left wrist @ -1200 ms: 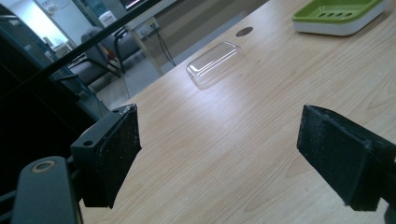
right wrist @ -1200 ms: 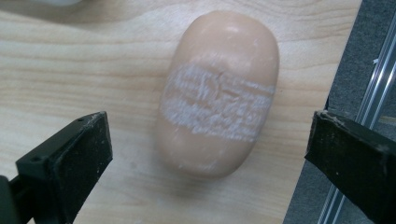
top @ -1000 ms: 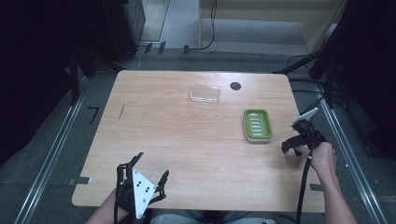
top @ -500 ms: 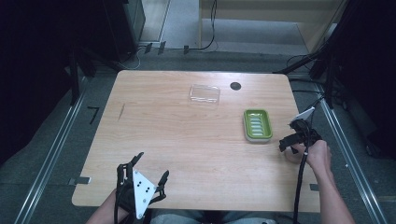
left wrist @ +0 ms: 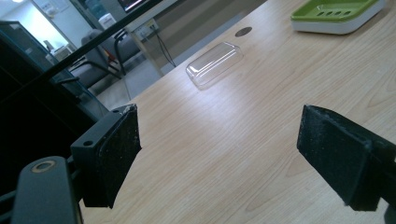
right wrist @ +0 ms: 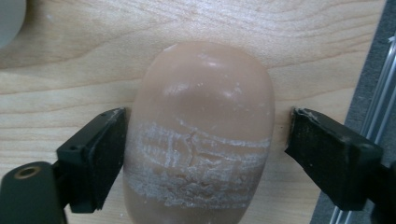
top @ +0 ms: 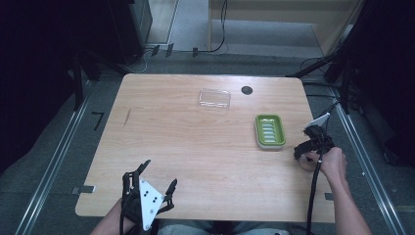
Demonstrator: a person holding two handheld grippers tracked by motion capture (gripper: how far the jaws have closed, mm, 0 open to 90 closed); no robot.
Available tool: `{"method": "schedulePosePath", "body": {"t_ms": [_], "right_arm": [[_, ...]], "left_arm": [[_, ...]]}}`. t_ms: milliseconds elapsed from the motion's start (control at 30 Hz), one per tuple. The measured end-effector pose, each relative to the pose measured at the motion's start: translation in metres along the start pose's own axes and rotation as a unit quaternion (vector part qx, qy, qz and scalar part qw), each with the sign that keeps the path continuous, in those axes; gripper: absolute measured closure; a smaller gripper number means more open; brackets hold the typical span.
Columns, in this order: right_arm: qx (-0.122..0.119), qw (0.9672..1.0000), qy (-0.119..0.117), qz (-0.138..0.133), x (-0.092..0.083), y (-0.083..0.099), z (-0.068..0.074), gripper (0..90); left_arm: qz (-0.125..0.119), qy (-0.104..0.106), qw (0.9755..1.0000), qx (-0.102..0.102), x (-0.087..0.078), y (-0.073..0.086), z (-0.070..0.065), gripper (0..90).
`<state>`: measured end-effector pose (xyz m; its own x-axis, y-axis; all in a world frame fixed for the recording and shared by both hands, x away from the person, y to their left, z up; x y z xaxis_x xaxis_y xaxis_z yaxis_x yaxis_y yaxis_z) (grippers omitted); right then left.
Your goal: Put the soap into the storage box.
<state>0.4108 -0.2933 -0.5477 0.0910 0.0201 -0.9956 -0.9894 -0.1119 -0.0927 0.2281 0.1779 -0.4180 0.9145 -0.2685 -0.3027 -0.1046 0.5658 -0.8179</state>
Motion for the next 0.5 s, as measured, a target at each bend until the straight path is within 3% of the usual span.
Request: {"method": "schedulePosePath", "body": {"t_ms": [400, 500], "right_arm": [[0.004, 1.0, 0.0, 0.0, -0.0022, 0.0012, 0.0056, 21.0], [0.006, 1.0, 0.001, -0.004, -0.0045, 0.0015, 0.0057, 29.0]], "left_arm": [[-0.001, -0.001, 1.0, 0.0, -0.0007, 0.0002, 0.0002, 14.0], [-0.001, -0.001, 1.0, -0.001, -0.0007, 0.0003, 0.0002, 14.0]]}}
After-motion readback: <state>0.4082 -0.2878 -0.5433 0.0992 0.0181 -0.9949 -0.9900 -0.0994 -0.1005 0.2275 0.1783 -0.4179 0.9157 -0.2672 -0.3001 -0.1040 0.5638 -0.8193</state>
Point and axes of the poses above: each handheld gripper's, and its own axes: x roughly forward along the jaws, y roughly out of its underside, z roughly to its left, the point moved 7 cm from there along x, roughly forward along the jaws, and after that the axes turned 1 degree about -z, right-handed, at the moved point
